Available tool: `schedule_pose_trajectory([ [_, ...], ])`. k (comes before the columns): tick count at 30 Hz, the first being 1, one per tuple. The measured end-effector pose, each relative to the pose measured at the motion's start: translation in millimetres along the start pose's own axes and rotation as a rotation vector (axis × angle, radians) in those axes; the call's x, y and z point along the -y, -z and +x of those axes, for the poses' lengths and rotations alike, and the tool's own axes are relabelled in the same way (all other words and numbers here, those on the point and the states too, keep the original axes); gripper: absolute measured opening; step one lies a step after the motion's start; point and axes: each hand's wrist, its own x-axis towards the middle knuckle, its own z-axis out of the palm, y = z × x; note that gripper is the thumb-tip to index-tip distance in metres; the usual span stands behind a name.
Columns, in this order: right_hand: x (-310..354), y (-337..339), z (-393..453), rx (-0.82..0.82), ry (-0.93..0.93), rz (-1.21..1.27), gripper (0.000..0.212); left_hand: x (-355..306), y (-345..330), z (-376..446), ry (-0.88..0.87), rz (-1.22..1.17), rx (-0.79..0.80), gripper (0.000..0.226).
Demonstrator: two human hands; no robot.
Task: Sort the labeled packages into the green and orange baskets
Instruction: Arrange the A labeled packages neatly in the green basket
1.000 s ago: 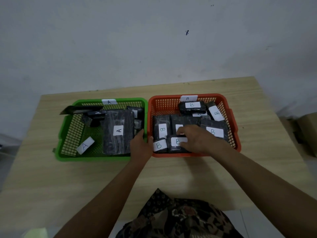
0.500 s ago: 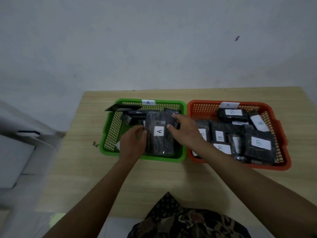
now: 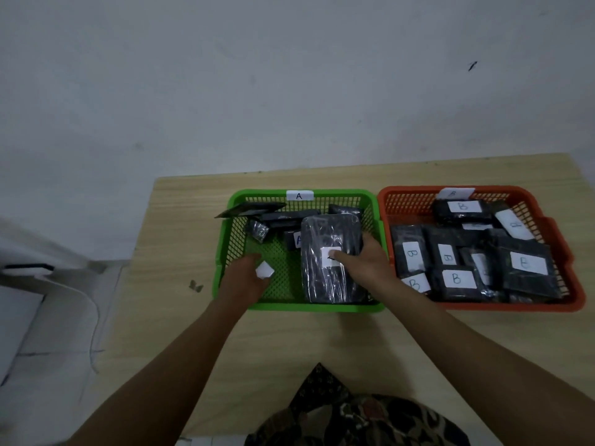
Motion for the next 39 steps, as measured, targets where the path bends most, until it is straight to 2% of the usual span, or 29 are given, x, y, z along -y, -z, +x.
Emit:
schedule_pose_trajectory([
  [7, 10, 1, -4, 0.027, 0.13, 0.044, 0.06, 7, -5, 7, -0.028, 0.04, 0.03, 0.031],
  [12, 24, -7, -2, -0.008, 0.184, -0.007, 0.055, 12, 0, 7, -0.029, -0.04, -0.007, 0.018],
  [15, 28, -6, -2, -0.058, 0.136, -0.055, 0.051, 7, 4, 7, -0.093, -0.138, -0.089, 0.032],
  [17, 29, -6, -4, -0.117, 0.156, -0.207, 0.063, -2, 9, 7, -0.158, -0.181, -0.147, 0.048],
  [19, 35, -9, -9, -0.254, 0.298, -0.363, 0.069, -12, 15, 8, -0.232, -0.227, -0.199, 0.05],
  [21, 46, -14, -14, -0.356, 0.519, -0.377, 0.06, -22, 22, 9, -0.314, -0.266, -0.247, 0.046],
  [23, 58, -22, -15, -0.304, 0.632, -0.313, 0.045, -35, 28, 10, -0.387, -0.284, -0.282, 0.045],
  [25, 67, -28, -14, -0.182, 0.589, -0.26, 0.04, -45, 33, 11, -0.444, -0.305, -0.29, 0.047],
  [29, 70, -22, -9, 0.049, 0.342, -0.066, 0.034, -57, 33, 12, -0.506, -0.311, -0.296, 0.052],
  [31, 64, -12, -7, 0.089, 0.305, 0.019, 0.027, -59, 29, 13, -0.493, -0.287, -0.272, 0.058],
  [35, 52, 17, 1, -0.185, 0.268, 0.088, 0.03, -67, 10, 14, -0.348, -0.275, -0.245, 0.074],
  [37, 47, 33, 7, -0.311, 0.227, 0.107, 0.035, -74, -3, 13, -0.208, -0.306, -0.226, 0.083],
  [39, 43, 44, 16, -0.37, 0.181, 0.091, 0.037, -79, -15, 12, -0.067, -0.367, -0.167, 0.091],
])
